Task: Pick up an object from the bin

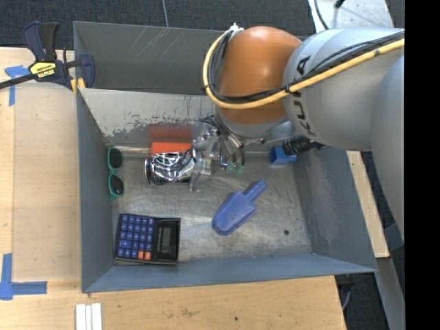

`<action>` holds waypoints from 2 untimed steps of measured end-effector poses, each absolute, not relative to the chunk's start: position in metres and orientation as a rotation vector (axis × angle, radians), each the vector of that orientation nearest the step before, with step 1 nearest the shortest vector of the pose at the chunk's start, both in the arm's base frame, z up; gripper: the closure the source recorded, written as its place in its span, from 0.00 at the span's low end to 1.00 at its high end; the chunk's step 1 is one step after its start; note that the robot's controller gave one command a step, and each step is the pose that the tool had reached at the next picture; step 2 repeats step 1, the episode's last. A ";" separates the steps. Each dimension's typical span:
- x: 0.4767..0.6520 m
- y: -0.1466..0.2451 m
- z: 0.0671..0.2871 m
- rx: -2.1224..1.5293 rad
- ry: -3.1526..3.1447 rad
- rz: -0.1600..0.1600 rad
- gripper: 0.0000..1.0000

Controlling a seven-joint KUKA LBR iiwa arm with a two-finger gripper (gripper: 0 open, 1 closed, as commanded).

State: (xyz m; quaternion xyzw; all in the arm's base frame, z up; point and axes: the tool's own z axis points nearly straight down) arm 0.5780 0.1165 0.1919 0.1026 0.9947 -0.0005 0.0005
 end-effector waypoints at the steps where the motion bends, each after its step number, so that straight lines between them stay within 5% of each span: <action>1: 0.581 0.119 0.212 0.382 3.113 0.006 1.00; 2: 0.581 0.119 0.212 0.382 3.113 0.006 1.00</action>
Offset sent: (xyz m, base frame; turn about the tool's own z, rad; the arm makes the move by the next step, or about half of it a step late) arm 0.0152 -0.0093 0.0404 -0.0801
